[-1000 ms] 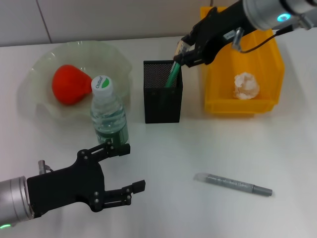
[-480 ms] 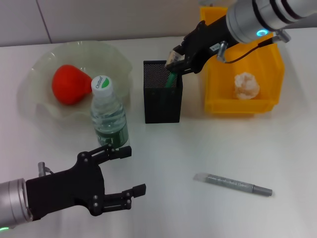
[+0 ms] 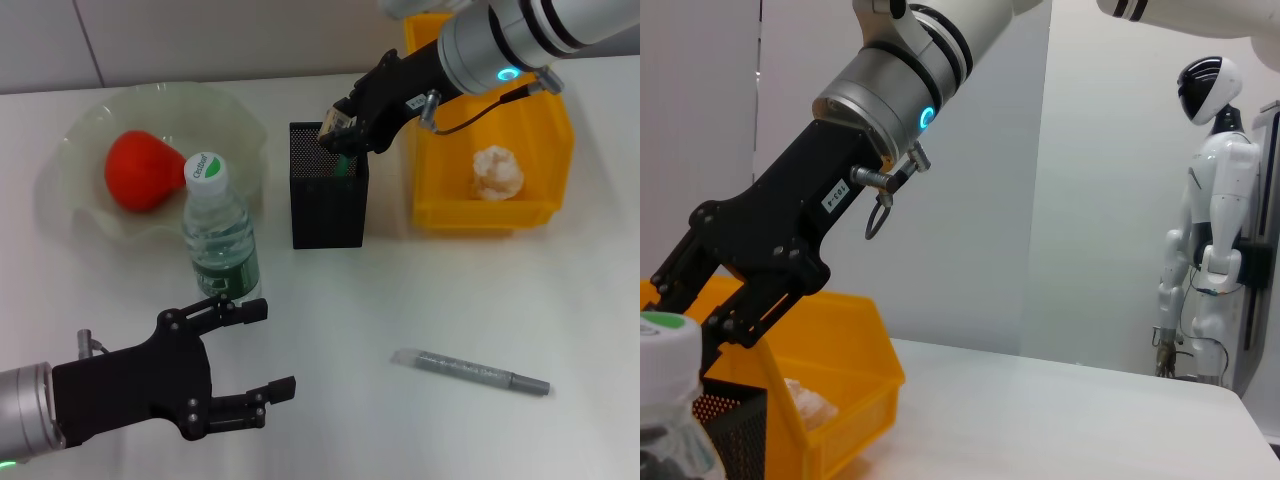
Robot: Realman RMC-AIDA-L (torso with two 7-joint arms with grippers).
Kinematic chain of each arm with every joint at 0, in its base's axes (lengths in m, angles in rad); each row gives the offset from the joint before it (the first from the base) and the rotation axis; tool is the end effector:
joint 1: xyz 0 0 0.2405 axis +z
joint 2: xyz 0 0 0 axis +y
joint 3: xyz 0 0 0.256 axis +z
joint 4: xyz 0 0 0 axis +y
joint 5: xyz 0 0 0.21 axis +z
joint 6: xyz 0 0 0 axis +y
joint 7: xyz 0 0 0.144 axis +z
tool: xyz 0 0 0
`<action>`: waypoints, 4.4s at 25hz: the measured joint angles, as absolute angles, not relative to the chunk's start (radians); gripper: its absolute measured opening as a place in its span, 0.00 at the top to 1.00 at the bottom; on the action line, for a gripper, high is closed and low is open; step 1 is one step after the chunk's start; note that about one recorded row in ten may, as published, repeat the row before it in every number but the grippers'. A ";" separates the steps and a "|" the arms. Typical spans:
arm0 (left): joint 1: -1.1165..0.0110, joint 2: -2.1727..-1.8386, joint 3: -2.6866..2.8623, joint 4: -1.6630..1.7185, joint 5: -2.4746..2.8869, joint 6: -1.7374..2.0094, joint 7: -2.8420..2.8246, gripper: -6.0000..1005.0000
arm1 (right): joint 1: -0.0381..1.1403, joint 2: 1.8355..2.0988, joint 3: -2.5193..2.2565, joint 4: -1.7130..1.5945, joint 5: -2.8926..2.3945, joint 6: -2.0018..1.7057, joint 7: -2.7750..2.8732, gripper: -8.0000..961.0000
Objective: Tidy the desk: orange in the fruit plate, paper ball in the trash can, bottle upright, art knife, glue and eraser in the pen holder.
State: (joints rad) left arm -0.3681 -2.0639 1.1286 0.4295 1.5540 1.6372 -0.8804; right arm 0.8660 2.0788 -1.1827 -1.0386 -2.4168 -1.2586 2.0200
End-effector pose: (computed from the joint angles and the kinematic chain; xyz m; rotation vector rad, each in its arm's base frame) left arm -0.2682 0.2523 -0.0486 -2.7941 -0.2489 -0.9873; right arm 0.1174 0.4298 -0.0080 -2.7244 0.2724 -0.1260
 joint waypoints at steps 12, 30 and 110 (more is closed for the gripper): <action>-0.368 -2.062 1.129 0.431 1.554 1.642 -0.880 0.16 | 0.839 2.081 -1.189 -1.142 -2.405 -1.340 2.082 0.35; -0.359 -2.060 1.125 0.437 1.554 1.649 -0.881 0.16 | 0.661 2.078 -1.249 -1.541 -2.517 -1.958 2.430 0.28; -0.362 -2.062 1.156 0.439 1.555 1.672 -0.882 0.16 | 0.693 2.082 -1.611 -1.189 -2.584 -1.636 2.370 0.78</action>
